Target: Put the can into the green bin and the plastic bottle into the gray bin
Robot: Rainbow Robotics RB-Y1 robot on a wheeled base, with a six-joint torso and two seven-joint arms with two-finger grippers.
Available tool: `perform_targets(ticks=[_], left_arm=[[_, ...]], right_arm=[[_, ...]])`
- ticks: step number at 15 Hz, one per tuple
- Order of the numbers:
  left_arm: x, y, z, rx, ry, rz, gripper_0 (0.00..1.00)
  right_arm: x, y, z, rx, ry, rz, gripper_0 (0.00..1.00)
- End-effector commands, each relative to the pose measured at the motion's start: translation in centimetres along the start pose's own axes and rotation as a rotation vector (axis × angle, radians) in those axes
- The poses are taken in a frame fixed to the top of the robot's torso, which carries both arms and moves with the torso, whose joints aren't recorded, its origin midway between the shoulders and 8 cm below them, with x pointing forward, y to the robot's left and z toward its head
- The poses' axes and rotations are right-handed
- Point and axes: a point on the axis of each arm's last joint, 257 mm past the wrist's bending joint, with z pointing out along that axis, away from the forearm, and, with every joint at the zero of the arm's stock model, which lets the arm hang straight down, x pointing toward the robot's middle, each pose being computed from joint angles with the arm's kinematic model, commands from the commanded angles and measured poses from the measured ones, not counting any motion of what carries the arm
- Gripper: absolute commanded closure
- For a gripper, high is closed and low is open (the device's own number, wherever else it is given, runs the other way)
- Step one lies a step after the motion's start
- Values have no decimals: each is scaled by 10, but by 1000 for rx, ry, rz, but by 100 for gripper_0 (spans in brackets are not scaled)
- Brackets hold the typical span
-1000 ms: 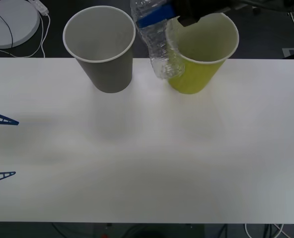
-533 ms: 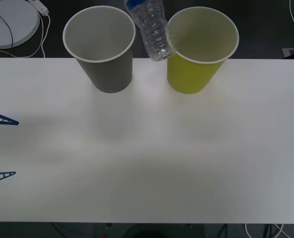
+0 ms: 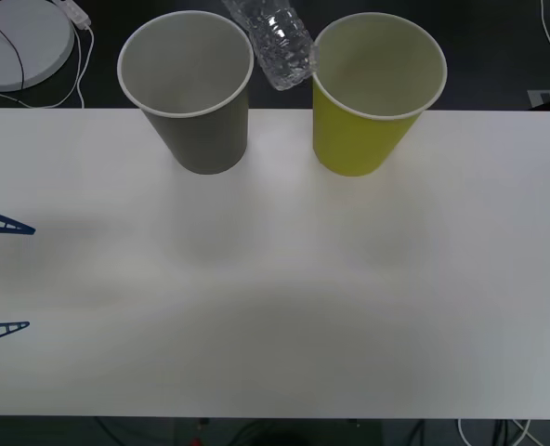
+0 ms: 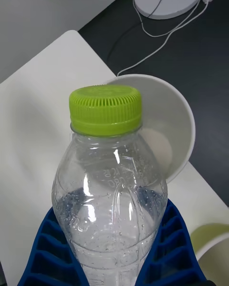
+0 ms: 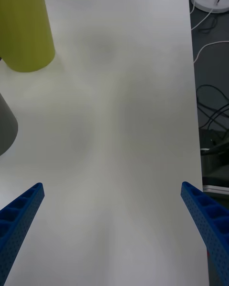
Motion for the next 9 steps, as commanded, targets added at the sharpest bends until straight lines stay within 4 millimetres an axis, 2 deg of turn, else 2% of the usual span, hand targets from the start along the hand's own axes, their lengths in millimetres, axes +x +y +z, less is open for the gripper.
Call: perform_targets(ticks=[1,4,9], left_arm=[[0,0,0,0,0,0,0],[0,0,0,0,0,0,0],[0,0,0,0,0,0,0]], right_arm=[[-18,2,9,6,29,44,100],[-29,-2,27,60,66,65,100],[-35,-5,50,119,92,92,100]])
